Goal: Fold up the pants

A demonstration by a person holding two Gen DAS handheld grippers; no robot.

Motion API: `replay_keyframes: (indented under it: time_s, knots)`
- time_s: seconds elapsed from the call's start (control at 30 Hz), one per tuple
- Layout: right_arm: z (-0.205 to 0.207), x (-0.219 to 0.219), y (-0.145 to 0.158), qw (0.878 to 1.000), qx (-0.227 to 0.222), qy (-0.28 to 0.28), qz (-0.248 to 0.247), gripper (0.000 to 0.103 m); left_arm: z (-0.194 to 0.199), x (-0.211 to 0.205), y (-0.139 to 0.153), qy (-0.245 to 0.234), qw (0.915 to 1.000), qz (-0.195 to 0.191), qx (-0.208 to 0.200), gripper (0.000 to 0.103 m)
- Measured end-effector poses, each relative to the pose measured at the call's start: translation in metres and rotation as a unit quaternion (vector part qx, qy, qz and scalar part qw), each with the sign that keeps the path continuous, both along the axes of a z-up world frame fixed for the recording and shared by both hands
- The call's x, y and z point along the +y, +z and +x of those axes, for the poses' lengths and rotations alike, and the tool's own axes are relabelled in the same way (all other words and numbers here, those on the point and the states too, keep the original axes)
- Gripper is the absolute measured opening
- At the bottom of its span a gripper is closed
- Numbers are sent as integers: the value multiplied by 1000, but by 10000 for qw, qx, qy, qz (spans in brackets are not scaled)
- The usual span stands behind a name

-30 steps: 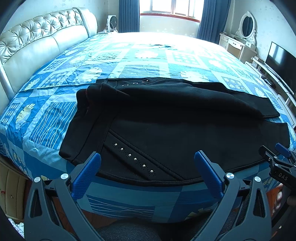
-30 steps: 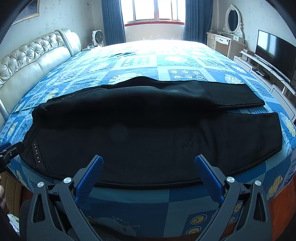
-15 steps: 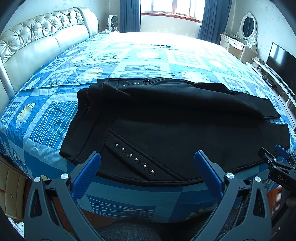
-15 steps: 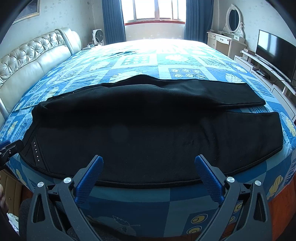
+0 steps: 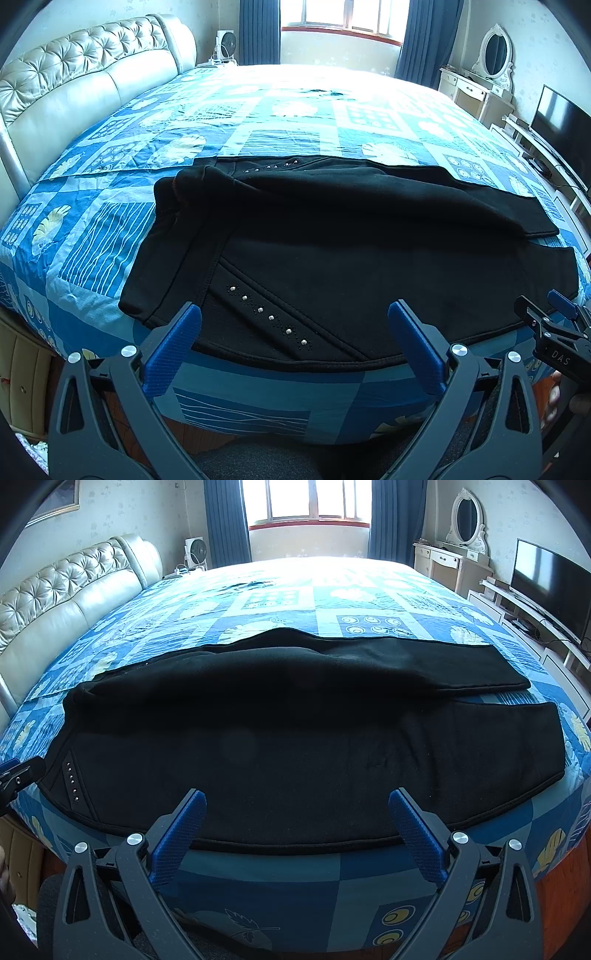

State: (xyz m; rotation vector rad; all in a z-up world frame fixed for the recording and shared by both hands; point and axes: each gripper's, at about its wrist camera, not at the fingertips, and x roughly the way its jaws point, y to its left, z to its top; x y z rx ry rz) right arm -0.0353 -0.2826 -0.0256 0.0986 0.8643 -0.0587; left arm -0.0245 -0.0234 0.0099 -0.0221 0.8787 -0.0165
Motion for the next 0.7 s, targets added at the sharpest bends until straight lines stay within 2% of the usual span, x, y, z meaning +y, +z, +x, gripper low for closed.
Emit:
replay_keyframes:
  time_s: [0.23,0.33,0.43,0.57,0.63,0.7]
  knots:
    - [-1,-4,5,9998,-11,62,166,99,0,0,1,2,10000,-19,-1,101]
    - [-4,-21,21,9984,-141,112,540,99,-1,0,1,8,10000,-44,22,101]
    - [-10,-62,45,9927,-413,-82,1127,99,0,3,-1,31,9999,-96,77,101]
    - [-28,-154,60,9693,-818,-792,2180,99,1,6,-4,80,9998,-145,147,101]
    - [-42,-209,55,9506,-966,-1413,2588,99,2,7,-5,92,9997,-147,158,101]
    - [-58,-264,39,9251,-1028,-2115,2983,99,2,8,-4,113,9997,-151,149,101]
